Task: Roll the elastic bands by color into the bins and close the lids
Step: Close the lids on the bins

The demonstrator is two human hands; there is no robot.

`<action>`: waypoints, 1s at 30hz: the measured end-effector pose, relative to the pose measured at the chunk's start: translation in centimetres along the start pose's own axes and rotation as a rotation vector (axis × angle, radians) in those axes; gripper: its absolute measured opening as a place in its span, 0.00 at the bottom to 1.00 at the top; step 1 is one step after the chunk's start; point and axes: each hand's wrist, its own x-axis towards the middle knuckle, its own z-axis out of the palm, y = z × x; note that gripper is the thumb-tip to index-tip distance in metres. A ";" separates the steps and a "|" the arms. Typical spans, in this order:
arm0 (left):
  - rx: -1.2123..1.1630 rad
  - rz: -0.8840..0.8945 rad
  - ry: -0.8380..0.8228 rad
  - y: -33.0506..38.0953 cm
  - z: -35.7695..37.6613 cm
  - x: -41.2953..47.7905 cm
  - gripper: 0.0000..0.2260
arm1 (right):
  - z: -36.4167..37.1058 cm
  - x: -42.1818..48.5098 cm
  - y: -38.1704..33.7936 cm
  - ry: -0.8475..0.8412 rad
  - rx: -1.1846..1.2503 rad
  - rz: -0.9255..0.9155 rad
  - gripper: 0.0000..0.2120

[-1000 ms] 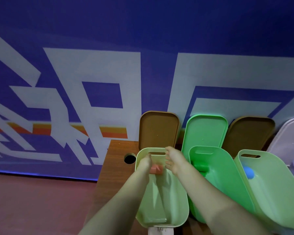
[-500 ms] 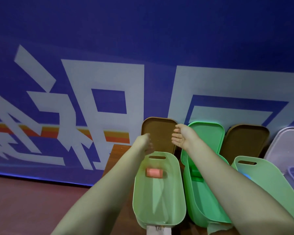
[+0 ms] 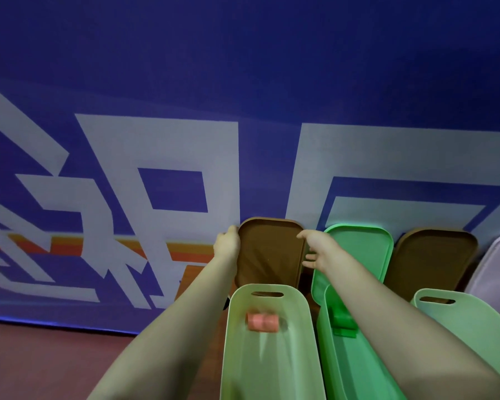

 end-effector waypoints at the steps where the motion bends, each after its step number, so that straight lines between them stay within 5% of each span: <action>1: -0.002 -0.006 -0.019 -0.1 0.4 0.0 0.23 | 0.0 0.2 0.1 -0.008 -0.009 0.007 0.24; 10: -0.139 0.001 -0.062 -1.1 1.8 -0.8 0.22 | 0.2 -0.2 0.6 -0.093 -0.072 -0.016 0.28; 19: -0.403 -0.092 -0.022 -0.8 0.7 -1.7 0.27 | 0.2 -2.9 1.4 0.007 0.100 -0.173 0.11; 23: -0.461 -0.040 0.006 -0.4 -0.7 -4.0 0.23 | -0.1 -5.2 1.7 0.076 0.150 -0.244 0.19; 30: -0.386 0.054 0.071 -2.4 -3.6 -7.3 0.24 | -1.2 -9.7 4.0 0.136 0.060 -0.406 0.09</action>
